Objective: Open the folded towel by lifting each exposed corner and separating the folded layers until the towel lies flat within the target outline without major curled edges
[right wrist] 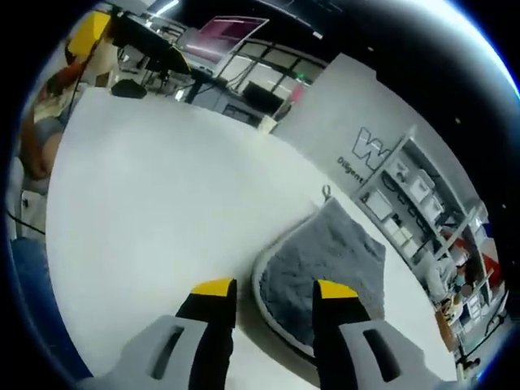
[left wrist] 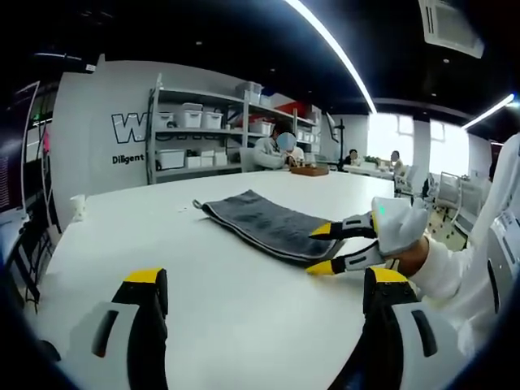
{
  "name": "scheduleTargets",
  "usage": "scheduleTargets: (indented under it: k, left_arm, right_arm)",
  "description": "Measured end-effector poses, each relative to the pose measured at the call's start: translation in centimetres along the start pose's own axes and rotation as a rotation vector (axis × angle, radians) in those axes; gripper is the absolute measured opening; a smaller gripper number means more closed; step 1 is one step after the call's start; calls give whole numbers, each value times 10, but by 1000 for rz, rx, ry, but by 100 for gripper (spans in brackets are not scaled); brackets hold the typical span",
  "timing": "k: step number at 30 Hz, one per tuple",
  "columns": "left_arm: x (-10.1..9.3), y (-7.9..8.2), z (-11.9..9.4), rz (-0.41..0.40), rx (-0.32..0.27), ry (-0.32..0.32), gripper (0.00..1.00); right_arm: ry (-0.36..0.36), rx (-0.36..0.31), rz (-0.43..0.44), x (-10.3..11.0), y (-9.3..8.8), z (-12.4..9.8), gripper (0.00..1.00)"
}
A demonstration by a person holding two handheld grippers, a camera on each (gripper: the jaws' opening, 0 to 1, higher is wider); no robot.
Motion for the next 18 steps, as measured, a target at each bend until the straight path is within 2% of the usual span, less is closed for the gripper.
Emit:
scheduleTargets:
  k: [6,8,10,11,13,15,18]
  left_arm:
    - [1,0,0,-2,-2,2,100]
    - [2,0,0,-2,-2,2,100]
    - [2,0,0,-4,-1,3,100]
    - [2,0,0,-4,-1,3,100]
    - [2,0,0,-5,0,3,100]
    - [3,0,0,-5,0,3,100]
    - [3,0,-1,-6,-2,5,100]
  right_arm:
    - [5,3,-13,3,0,2,20]
    - [17,13,-42,5,-1,4,16]
    - [70,-6,-63,11,0,6,3]
    - [125,-14,-60,17,0,6,0]
    - [147,17,-29,18,-3,7,0]
    - [119,11,-87,17,-3,9,0]
    - [111,14,-92,16,-3,8,0]
Point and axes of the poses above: the point that each gripper's makers call its tool centre point, and the gripper's own axes: z roughly forward along the fingers, x roughly to its left, y roughly out of its top, the point moved 6 cm from there along -z, roughly backward along the fingers, and after that the axes turned 7 degrees about x, right-handed, at the moved point
